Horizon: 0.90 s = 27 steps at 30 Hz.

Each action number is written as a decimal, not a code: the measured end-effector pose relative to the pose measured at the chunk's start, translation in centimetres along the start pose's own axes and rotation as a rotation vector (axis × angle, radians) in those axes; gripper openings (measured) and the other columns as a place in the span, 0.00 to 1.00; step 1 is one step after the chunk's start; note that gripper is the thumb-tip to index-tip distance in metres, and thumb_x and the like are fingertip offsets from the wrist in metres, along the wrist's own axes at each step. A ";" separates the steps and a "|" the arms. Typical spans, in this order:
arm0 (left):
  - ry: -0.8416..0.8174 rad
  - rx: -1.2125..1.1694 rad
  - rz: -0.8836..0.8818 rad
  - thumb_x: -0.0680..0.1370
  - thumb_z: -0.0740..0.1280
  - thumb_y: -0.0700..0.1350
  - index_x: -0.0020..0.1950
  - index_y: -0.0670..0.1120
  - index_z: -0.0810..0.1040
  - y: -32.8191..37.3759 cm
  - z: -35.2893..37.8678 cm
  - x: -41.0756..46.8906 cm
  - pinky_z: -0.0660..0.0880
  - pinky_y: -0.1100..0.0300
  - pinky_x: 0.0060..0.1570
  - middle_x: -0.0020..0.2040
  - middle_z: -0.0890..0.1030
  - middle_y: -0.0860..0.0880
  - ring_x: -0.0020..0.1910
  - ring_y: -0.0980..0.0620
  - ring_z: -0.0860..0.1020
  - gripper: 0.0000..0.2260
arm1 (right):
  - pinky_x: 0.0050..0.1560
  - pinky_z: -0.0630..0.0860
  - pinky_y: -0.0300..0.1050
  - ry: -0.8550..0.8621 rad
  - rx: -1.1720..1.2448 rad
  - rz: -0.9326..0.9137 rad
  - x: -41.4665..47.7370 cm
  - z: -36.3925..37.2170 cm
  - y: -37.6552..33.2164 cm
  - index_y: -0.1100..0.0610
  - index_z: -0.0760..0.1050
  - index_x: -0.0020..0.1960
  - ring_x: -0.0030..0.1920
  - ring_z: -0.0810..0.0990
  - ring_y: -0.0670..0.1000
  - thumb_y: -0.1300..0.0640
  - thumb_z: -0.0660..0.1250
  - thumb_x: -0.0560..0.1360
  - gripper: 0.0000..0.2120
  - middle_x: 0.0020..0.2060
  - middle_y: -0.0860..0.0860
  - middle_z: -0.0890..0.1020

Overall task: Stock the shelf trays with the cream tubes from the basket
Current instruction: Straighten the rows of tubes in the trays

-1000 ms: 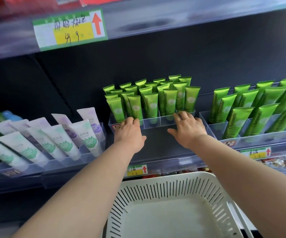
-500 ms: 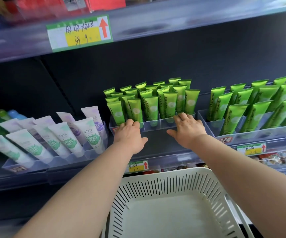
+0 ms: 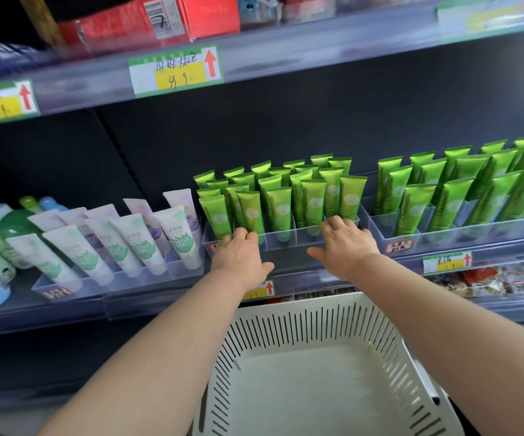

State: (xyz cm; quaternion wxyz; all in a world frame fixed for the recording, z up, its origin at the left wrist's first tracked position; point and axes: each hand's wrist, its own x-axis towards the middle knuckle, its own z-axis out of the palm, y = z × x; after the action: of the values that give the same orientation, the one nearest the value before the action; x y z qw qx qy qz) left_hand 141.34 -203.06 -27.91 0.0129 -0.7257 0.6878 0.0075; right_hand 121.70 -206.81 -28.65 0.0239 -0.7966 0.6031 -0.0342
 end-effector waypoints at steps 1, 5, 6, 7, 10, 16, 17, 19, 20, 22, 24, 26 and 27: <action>-0.002 0.001 0.001 0.75 0.65 0.62 0.73 0.46 0.63 0.0 0.0 -0.3 0.68 0.49 0.64 0.68 0.67 0.46 0.66 0.42 0.68 0.32 | 0.61 0.67 0.56 0.002 -0.001 0.000 -0.4 0.0 -0.1 0.55 0.63 0.70 0.65 0.66 0.56 0.37 0.55 0.77 0.29 0.63 0.52 0.68; -0.015 -0.002 0.001 0.75 0.65 0.62 0.72 0.46 0.64 0.1 -0.1 -1.6 0.68 0.49 0.63 0.67 0.67 0.46 0.65 0.43 0.68 0.31 | 0.61 0.68 0.56 0.012 0.002 0.000 -1.8 0.0 -0.3 0.55 0.64 0.69 0.65 0.67 0.56 0.37 0.55 0.77 0.28 0.62 0.52 0.68; -0.015 -0.001 0.001 0.75 0.65 0.62 0.72 0.47 0.64 0.1 -0.2 -1.9 0.68 0.49 0.62 0.67 0.67 0.46 0.65 0.43 0.68 0.31 | 0.61 0.68 0.55 0.012 0.004 0.002 -2.1 -0.1 -0.4 0.55 0.64 0.69 0.64 0.67 0.56 0.37 0.55 0.77 0.28 0.62 0.52 0.69; -0.012 0.000 0.003 0.75 0.65 0.62 0.72 0.47 0.64 0.1 -0.2 -2.3 0.69 0.49 0.62 0.67 0.68 0.46 0.65 0.43 0.69 0.31 | 0.61 0.68 0.55 0.013 0.006 0.003 -2.4 -0.1 -0.5 0.55 0.64 0.69 0.64 0.67 0.55 0.37 0.55 0.77 0.28 0.62 0.52 0.69; -0.004 0.009 0.012 0.75 0.65 0.62 0.71 0.46 0.65 0.2 -0.2 -3.2 0.68 0.49 0.62 0.66 0.68 0.46 0.65 0.43 0.69 0.31 | 0.60 0.68 0.55 0.023 0.003 -0.001 -3.3 -0.1 -0.7 0.55 0.64 0.68 0.64 0.67 0.55 0.37 0.56 0.77 0.28 0.61 0.51 0.69; -0.027 0.016 0.006 0.75 0.65 0.62 0.71 0.46 0.65 0.4 -0.6 -4.5 0.70 0.49 0.62 0.66 0.68 0.46 0.64 0.43 0.69 0.30 | 0.58 0.69 0.53 0.034 0.001 -0.010 -4.5 0.0 -0.6 0.54 0.65 0.68 0.62 0.68 0.54 0.37 0.55 0.77 0.27 0.59 0.51 0.70; -0.027 0.020 0.008 0.75 0.65 0.61 0.71 0.46 0.65 0.5 -0.6 -4.6 0.70 0.49 0.62 0.66 0.68 0.46 0.64 0.43 0.69 0.30 | 0.57 0.69 0.53 0.035 -0.003 -0.012 -4.6 0.0 -0.6 0.54 0.65 0.68 0.62 0.68 0.54 0.37 0.56 0.77 0.27 0.59 0.51 0.70; -0.026 0.026 0.011 0.75 0.66 0.61 0.71 0.47 0.65 0.5 -0.6 -4.8 0.70 0.49 0.62 0.65 0.68 0.46 0.64 0.43 0.70 0.30 | 0.56 0.69 0.53 0.040 -0.004 -0.015 -4.8 0.0 -0.6 0.54 0.66 0.67 0.62 0.68 0.54 0.37 0.56 0.76 0.27 0.59 0.51 0.70; -0.029 0.028 0.011 0.74 0.66 0.61 0.71 0.47 0.65 0.5 -0.7 -4.9 0.70 0.49 0.62 0.66 0.68 0.46 0.64 0.43 0.70 0.31 | 0.56 0.69 0.53 0.042 -0.003 -0.017 -4.9 -0.1 -0.6 0.54 0.66 0.67 0.62 0.68 0.54 0.37 0.56 0.76 0.27 0.59 0.51 0.70; -0.041 0.022 0.009 0.74 0.67 0.62 0.72 0.47 0.64 0.5 -0.6 -5.0 0.70 0.49 0.62 0.66 0.68 0.46 0.64 0.43 0.70 0.32 | 0.56 0.69 0.53 0.042 -0.006 -0.023 -5.0 0.0 -0.5 0.54 0.66 0.67 0.62 0.68 0.54 0.37 0.56 0.76 0.27 0.59 0.51 0.70; -0.045 0.021 0.011 0.74 0.67 0.62 0.72 0.47 0.64 0.5 -0.6 -5.1 0.70 0.49 0.62 0.67 0.67 0.47 0.65 0.44 0.69 0.32 | 0.57 0.69 0.53 0.039 -0.015 -0.029 -5.0 0.0 -0.4 0.54 0.65 0.67 0.62 0.68 0.54 0.37 0.56 0.76 0.27 0.59 0.50 0.70; -0.053 0.025 0.010 0.74 0.67 0.61 0.72 0.47 0.63 0.5 -0.6 -5.1 0.70 0.50 0.62 0.67 0.67 0.47 0.65 0.44 0.69 0.32 | 0.57 0.69 0.53 0.030 -0.011 -0.029 -5.1 -0.1 -0.3 0.53 0.66 0.67 0.62 0.68 0.54 0.37 0.56 0.76 0.27 0.59 0.50 0.70; -0.060 0.023 0.007 0.74 0.67 0.62 0.73 0.47 0.63 0.5 -0.7 -5.1 0.70 0.50 0.62 0.67 0.67 0.47 0.65 0.44 0.69 0.32 | 0.58 0.68 0.53 0.025 -0.009 -0.030 -5.1 -0.2 -0.3 0.53 0.66 0.67 0.62 0.68 0.54 0.37 0.56 0.76 0.27 0.59 0.50 0.70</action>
State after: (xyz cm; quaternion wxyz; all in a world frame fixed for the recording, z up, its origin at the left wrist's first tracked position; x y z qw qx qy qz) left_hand 140.54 -198.05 -27.09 0.0417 -0.7226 0.6897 0.0215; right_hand 120.59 -201.79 -28.58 0.0123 -0.8050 0.5917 -0.0420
